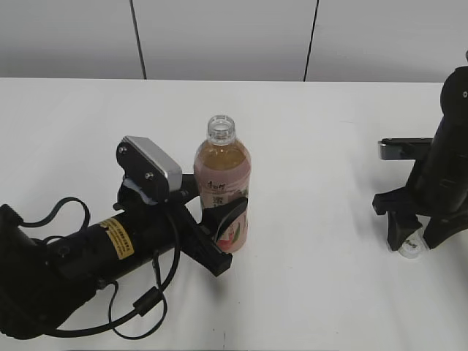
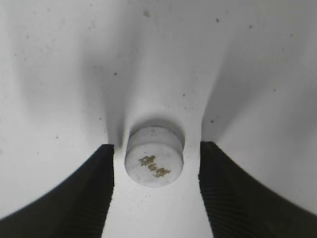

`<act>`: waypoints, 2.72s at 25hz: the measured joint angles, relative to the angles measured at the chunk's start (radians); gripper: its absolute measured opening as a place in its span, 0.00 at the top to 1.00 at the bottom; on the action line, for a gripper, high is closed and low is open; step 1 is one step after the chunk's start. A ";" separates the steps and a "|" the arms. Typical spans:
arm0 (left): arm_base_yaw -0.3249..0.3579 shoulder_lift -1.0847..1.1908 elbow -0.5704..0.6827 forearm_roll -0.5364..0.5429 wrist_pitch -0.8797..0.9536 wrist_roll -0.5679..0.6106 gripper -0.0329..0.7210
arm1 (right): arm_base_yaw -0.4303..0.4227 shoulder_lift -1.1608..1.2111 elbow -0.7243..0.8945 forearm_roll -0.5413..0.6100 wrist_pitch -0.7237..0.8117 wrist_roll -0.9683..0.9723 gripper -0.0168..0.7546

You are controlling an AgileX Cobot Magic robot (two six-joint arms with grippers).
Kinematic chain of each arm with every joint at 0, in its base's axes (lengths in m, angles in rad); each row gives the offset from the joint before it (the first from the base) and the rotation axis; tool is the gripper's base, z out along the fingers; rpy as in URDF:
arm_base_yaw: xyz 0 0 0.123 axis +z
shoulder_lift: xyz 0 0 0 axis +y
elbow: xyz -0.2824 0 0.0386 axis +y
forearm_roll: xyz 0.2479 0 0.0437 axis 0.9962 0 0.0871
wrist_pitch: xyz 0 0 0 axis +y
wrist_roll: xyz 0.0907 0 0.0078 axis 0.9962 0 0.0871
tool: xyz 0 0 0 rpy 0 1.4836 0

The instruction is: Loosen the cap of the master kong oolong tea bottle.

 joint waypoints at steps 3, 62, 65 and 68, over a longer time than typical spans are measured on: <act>0.000 0.000 0.000 0.000 0.000 0.000 0.47 | 0.000 0.000 0.000 0.001 0.000 0.000 0.37; 0.000 -0.147 0.216 -0.153 0.004 -0.003 0.19 | 0.000 -0.202 0.000 0.010 0.075 0.001 0.36; 0.000 -0.190 0.241 -0.216 0.004 -0.010 0.19 | 0.000 -0.202 0.000 0.010 0.083 0.001 0.36; 0.001 -0.247 0.271 -0.354 0.004 -0.042 0.19 | 0.000 -0.208 0.000 0.010 0.091 0.001 0.36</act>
